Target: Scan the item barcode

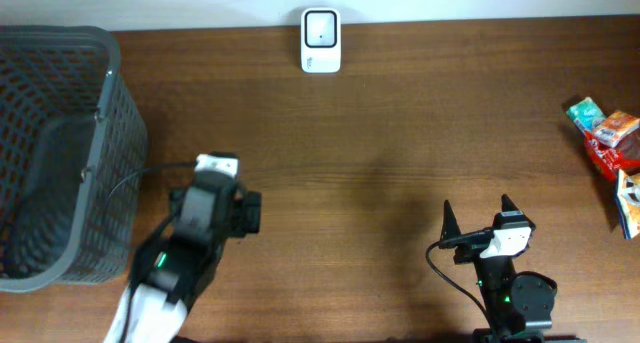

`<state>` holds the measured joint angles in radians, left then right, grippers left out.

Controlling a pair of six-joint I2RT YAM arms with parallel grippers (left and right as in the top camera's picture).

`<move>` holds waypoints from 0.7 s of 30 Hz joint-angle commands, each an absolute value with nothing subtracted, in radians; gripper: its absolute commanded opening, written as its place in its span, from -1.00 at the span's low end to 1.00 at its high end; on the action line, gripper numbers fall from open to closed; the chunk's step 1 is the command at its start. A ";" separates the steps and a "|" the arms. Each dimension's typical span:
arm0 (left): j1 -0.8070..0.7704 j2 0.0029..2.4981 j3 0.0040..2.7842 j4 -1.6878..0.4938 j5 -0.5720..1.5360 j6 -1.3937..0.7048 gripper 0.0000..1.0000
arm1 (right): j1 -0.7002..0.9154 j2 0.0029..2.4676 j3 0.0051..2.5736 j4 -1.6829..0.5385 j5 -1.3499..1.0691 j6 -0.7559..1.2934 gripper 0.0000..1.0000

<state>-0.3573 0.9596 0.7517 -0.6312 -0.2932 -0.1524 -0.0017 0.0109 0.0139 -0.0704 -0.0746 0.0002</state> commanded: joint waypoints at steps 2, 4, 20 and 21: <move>-0.318 0.508 0.704 -0.794 -0.277 -0.139 0.98 | 0.006 0.003 0.006 -0.075 -0.067 0.008 0.97; -0.317 0.416 0.649 -0.839 -0.278 -0.133 0.98 | 0.006 0.003 0.006 -0.075 -0.067 0.008 0.97; -0.044 0.005 0.075 -0.216 -0.145 -0.003 0.98 | 0.006 0.003 0.006 -0.075 -0.067 0.008 0.97; -0.035 0.005 0.061 -0.193 -0.149 -0.002 0.98 | 0.006 0.003 0.006 -0.075 -0.067 0.008 0.97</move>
<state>-0.0620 0.0154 0.0929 -0.2253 -0.1600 -0.0185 -0.0017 0.0109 0.0135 -0.0723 -0.0746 0.0006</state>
